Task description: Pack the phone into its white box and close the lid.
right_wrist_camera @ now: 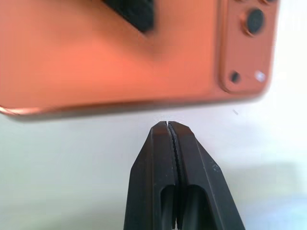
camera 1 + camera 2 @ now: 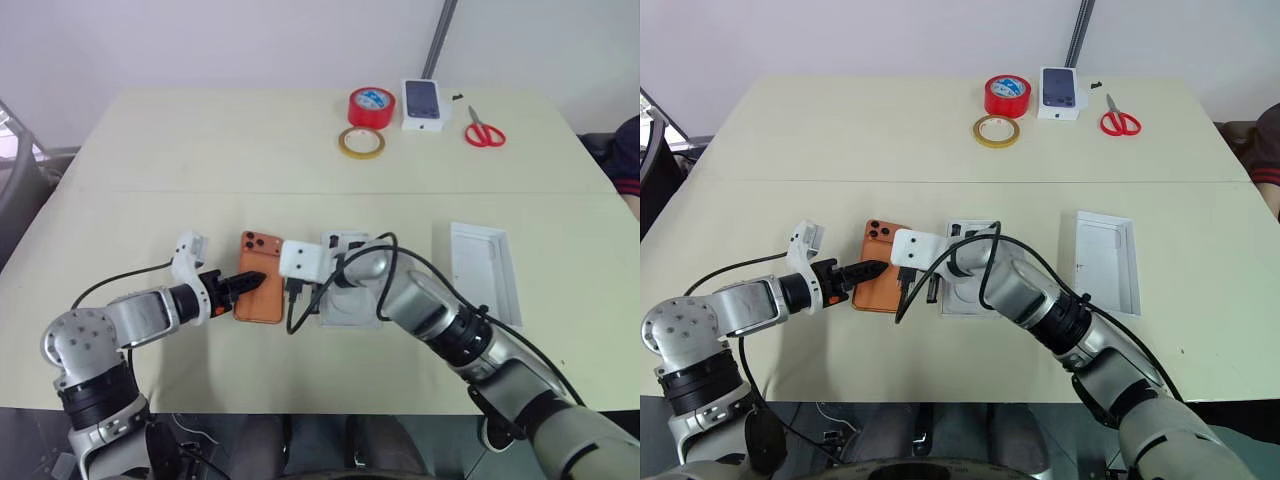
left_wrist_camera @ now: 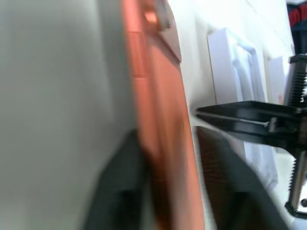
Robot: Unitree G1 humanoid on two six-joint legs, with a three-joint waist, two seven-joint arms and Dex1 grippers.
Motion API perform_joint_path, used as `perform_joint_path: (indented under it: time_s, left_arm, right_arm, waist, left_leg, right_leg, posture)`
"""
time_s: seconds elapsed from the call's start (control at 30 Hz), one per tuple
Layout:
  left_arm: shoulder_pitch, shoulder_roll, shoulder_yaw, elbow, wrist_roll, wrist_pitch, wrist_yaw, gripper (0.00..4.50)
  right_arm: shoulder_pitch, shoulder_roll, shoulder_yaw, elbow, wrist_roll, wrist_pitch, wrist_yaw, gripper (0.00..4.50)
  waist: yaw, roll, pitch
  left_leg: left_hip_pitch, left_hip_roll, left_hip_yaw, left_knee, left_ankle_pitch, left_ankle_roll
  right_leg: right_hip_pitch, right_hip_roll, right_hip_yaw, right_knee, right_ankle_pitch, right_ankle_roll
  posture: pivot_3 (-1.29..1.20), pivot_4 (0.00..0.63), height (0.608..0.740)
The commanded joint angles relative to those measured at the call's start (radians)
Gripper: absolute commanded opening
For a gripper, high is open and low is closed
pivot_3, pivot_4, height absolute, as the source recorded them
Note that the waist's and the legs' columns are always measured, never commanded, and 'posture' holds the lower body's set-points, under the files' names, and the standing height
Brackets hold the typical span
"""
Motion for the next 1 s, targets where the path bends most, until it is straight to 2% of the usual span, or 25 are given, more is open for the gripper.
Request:
perform_joint_path:
  time_s: [0.03,0.17,0.27,0.3,0.33,0.5,0.6,0.73,1.0]
  left_arm:
    - [-0.013,-0.038,0.074,0.015,-0.078,0.005,0.04,1.66]
    - [-0.012,-0.07,0.118,0.05,-0.143,-0.004,0.107,1.66]
    - [-0.004,-0.08,0.115,0.06,-0.198,-0.026,0.155,0.83]
    - [-0.003,-0.083,0.109,0.064,-0.226,-0.04,0.172,0.33]
    - [0.0,-0.082,0.1,0.069,-0.255,-0.054,0.189,0.05]
    - [-0.011,-0.089,-0.033,0.052,-0.414,-0.158,0.26,0.05]
    - [-0.021,-0.111,-0.138,0.052,-0.51,-0.25,0.322,0.05]
    - [-0.035,-0.156,-0.294,0.072,-0.544,-0.336,0.396,0.05]
    - [-0.027,-0.15,-0.456,0.103,-0.556,-0.441,0.45,0.05]
  right_arm:
    - [0.018,-0.036,-0.08,-0.156,0.043,0.053,0.029,0.0]
    - [0.063,-0.11,-0.168,-0.294,0.104,0.112,0.065,0.0]
    - [0.107,-0.186,-0.249,-0.376,0.162,0.135,0.099,0.0]
    - [0.124,-0.213,-0.29,-0.398,0.187,0.14,0.11,0.0]
    - [0.134,-0.231,-0.314,-0.41,0.205,0.143,0.115,0.0]
    - [0.289,-0.299,-0.592,-0.474,0.364,0.073,0.153,0.0]
    - [0.379,-0.353,-0.683,-0.472,0.411,0.04,0.169,0.0]
    - [0.459,-0.404,-0.728,-0.452,0.414,0.001,0.138,0.0]
    - [0.493,-0.415,-0.729,-0.485,0.448,-0.007,0.079,0.0]
  waist:
    - [0.001,0.0,0.0]
    - [0.003,-0.001,0.0]
    - [0.003,-0.001,0.001]
    - [0.003,-0.001,0.0]
    - [0.003,-0.001,0.001]
    - [0.007,-0.002,0.001]
    - [0.008,-0.002,0.001]
    - [0.006,-0.002,0.001]
    - [0.004,-0.002,0.001]
  left_leg:
    - [0.0,0.0,0.0,0.0,0.0,0.0]
    - [0.0,0.0,0.0,0.0,0.0,0.0]
    - [0.0,0.0,0.0,0.0,-0.002,0.004]
    - [0.0,0.0,0.0,0.0,-0.002,0.004]
    - [0.0,0.0,0.0,0.0,-0.002,0.004]
    - [0.0,0.0,0.0,-0.001,-0.003,0.004]
    - [0.0,0.0,0.0,-0.001,-0.003,0.005]
    - [0.0,0.0,0.0,0.0,-0.003,0.005]
    - [0.001,0.001,0.0,0.0,-0.002,0.003]
  right_leg:
    - [0.0,0.0,0.0,0.0,0.0,0.0]
    - [0.0,0.0,0.0,0.0,0.0,0.0]
    - [0.0,0.0,0.0,-0.001,0.0,0.0]
    - [0.0,0.0,0.0,-0.001,0.0,0.0]
    - [0.001,0.0,0.0,-0.001,0.0,0.0]
    - [0.002,0.0,0.0,-0.002,0.0,0.0]
    - [0.003,-0.001,0.0,-0.003,0.0,0.0]
    - [0.003,0.0,0.0,-0.003,0.0,0.0]
    - [0.003,0.002,0.001,-0.003,0.0,0.0]
  posture:
    - [0.0,0.15,0.74]
    - [0.0,0.15,0.74]
    - [0.0,0.15,0.74]
    - [0.0,0.15,0.74]
    - [0.0,0.15,0.74]
    - [0.0,0.15,0.74]
    - [0.0,0.15,0.74]
    - [0.0,0.15,0.74]
    - [0.0,0.15,0.74]
